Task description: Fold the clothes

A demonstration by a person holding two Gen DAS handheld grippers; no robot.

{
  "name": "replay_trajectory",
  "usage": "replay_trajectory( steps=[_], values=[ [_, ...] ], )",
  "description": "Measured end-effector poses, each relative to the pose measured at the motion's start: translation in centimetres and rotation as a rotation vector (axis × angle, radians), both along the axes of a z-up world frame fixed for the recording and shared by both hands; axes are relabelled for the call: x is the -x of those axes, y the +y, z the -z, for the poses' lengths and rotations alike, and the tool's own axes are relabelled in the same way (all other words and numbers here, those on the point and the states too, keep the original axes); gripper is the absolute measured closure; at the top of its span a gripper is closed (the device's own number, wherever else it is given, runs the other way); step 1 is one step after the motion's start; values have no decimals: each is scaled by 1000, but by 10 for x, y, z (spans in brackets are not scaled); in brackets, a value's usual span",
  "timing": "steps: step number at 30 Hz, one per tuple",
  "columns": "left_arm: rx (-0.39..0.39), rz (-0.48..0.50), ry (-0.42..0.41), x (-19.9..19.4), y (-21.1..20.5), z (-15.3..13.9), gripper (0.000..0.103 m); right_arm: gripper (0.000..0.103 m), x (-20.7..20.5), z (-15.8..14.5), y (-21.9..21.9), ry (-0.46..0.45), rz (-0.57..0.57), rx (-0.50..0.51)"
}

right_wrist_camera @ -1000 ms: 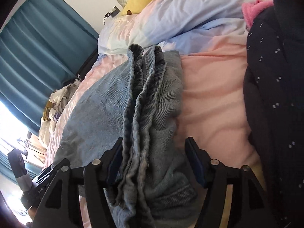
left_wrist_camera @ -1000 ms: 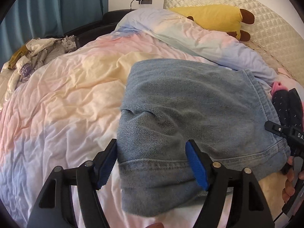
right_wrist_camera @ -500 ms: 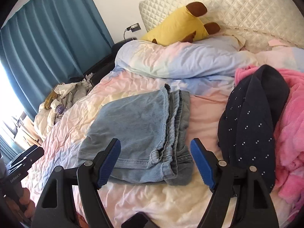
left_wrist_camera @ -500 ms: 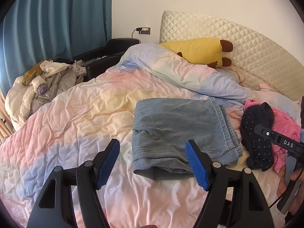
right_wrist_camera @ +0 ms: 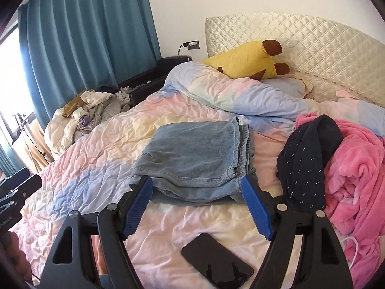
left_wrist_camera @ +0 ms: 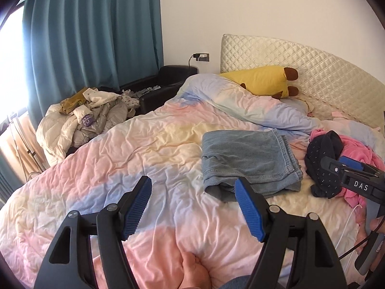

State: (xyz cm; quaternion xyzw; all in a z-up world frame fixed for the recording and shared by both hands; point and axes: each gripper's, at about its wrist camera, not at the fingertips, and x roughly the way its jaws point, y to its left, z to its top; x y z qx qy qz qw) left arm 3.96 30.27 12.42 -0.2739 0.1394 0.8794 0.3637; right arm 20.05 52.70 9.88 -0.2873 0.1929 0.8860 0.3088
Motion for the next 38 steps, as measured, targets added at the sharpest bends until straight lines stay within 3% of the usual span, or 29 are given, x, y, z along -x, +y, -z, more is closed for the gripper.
replay_trajectory(
  steps=[12,25,38],
  values=[
    [-35,-45,0,-17,-71,24,29,26,-19,7,-69,-21,59,-41],
    [-46,-36,-17,-15,-81,26,29,26,-12,6,-107,-78,67,-125],
    [-45,-50,-28,-13,-81,30,29,26,-13,4,-108,-78,73,-134]
  ],
)
